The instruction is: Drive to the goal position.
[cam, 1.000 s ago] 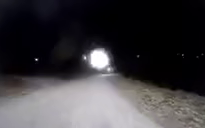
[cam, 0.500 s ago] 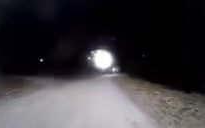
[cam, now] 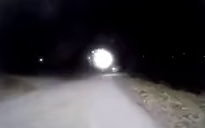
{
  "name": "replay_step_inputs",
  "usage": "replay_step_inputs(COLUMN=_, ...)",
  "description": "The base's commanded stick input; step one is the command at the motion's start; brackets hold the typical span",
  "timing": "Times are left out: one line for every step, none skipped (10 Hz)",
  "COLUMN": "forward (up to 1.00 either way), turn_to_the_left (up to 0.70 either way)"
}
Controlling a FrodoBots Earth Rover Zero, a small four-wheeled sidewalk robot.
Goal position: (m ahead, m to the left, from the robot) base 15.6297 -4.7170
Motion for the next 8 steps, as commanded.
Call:
replay_step_inputs(forward=1.00, turn_to_the_left=0.00)
replay_step_inputs(forward=1.00, turn_to_the_left=0.00)
replay_step_inputs(forward=1.00, turn_to_the_left=0.00)
replay_step_inputs(forward=1.00, turn_to_the_left=0.00)
replay_step_inputs(forward=1.00, turn_to_the_left=0.00)
replay_step_inputs(forward=1.00, turn_to_the_left=0.00)
replay_step_inputs(forward=1.00, turn_to_the_left=0.00)
replay_step_inputs(forward=1.00, turn_to_the_left=0.00)
